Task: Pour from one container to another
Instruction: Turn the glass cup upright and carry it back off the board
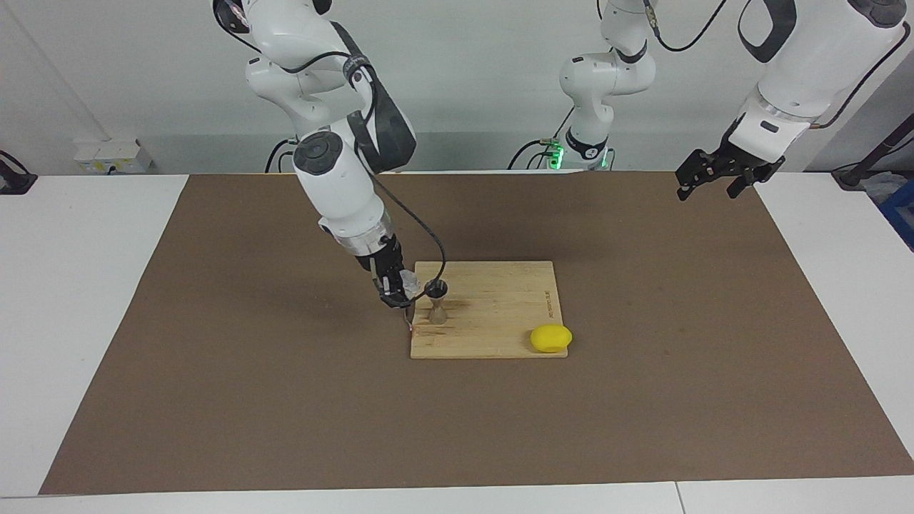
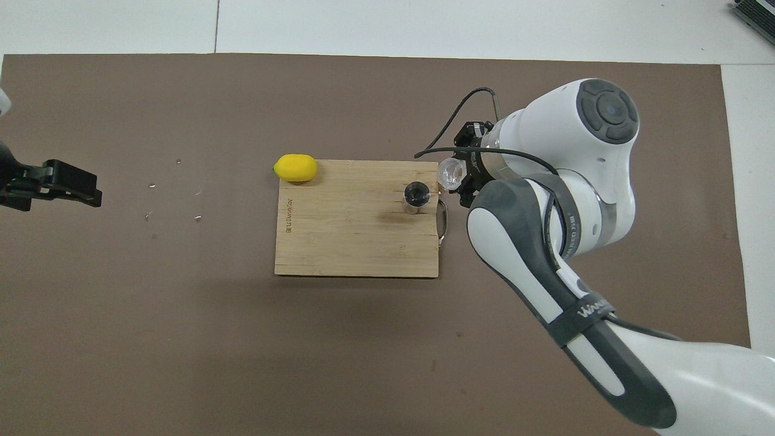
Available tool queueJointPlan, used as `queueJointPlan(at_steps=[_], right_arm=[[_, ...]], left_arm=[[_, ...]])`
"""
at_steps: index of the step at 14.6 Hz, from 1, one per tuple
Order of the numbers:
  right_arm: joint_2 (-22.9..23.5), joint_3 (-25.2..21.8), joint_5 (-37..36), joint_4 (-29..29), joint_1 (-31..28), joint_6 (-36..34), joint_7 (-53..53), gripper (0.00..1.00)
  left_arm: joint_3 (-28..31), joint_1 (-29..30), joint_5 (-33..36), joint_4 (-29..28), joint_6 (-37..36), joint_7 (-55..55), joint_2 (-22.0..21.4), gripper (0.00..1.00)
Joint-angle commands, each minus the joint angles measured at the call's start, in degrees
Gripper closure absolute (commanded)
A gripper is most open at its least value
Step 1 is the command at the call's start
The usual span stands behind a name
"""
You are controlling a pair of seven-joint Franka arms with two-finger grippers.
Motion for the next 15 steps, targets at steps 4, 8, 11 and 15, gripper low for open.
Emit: queueJointPlan(at_steps=[4,8,11,15], right_arm=[[-1.63,0.54,13.98,-5.85,-9.58,-0.7,-12.2,1.0],[-3.31,0.54,19.35,-12.0,-16.0,-0.96,-22.66,1.0],[-4.01,0.54,22.26,-15.7,-20.84,-1.4,-30.66,1.0],[-2.79,0.54,27.8,-17.47,-28.92,-6.48,-42.24,1.0]], left_arm=[[0.2,-0.44,0.71,-0.94,0.21,-0.1,-0.68,0.0],[0.2,-0.44,0.71,-0.94,0.21,-0.1,-0.68,0.0],[0.2,-0.44,0.71,-1.03,0.21,-0.1,-0.68,0.0],[0.2,-0.44,0.71,-0.94,0.21,-0.1,-0.68,0.0]])
